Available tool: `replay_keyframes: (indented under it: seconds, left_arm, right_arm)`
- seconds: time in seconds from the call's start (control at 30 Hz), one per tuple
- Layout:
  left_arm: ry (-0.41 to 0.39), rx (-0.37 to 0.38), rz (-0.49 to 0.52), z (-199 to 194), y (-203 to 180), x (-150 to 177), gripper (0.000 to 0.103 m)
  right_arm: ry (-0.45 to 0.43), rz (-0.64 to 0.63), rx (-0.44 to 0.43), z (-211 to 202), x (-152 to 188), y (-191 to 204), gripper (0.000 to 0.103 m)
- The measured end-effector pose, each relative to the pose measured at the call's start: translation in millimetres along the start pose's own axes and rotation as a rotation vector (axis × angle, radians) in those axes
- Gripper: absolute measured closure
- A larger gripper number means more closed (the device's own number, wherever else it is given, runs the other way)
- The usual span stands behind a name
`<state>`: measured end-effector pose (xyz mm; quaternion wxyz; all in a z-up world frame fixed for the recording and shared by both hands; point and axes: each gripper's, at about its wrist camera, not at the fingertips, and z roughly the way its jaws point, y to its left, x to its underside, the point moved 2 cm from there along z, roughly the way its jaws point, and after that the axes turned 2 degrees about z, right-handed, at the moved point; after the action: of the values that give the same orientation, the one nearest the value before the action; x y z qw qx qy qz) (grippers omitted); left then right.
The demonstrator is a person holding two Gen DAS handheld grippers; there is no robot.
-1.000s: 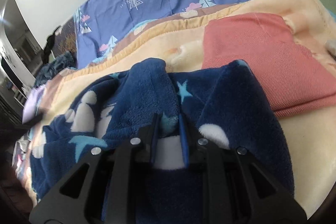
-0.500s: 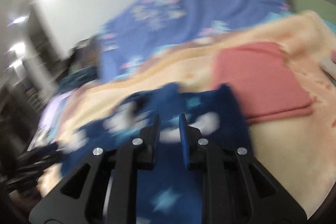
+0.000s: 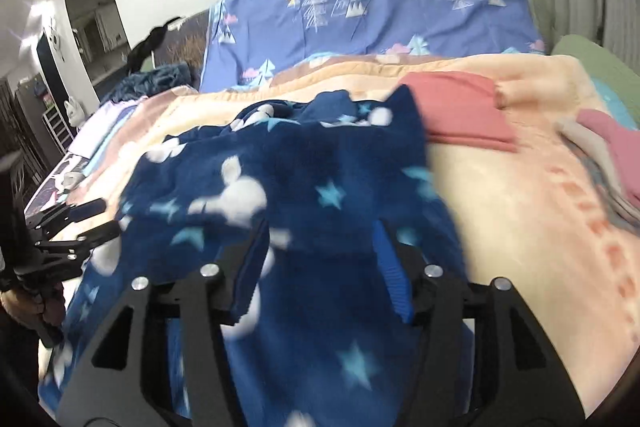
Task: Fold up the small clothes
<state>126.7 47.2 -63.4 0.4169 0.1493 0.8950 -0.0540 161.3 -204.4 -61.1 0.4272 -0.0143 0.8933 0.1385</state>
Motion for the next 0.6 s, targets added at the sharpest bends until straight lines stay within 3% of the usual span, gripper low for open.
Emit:
replay_keyframes:
  seconds: [0.07,0.2,0.33,0.47,0.6]
  left_arm:
    - [0.028,-0.009,-0.01,-15.6,8.6,26.3,0.027]
    - [0.071,-0.021,-0.063,-55.6,21.7,78.7,0.027]
    - [0.024,-0.033,-0.079,-87.6,21.6,98.7,0.025]
    - [0.03,-0.04,-0.087,-103.0,16.3,120.0,0.024]
    - [0.029,-0.048,-0.139,-115.2,21.3,141.3,0.024]
  right_arm:
    - [0.023,0.034,-0.011,-24.3,25.4,-17.4,0.047]
    - [0.073,0.106,-0.068,-64.8,76.8,-28.8,0.069]
    - [0.083,0.031,-0.251,-102.9,107.3,16.8,0.072]
    - [0.179,-0.05,-0.424,-117.9,139.2,71.1,0.072]
    - [0.281,-0.038,-0.525,-109.4,171.1,94.3,0.072]
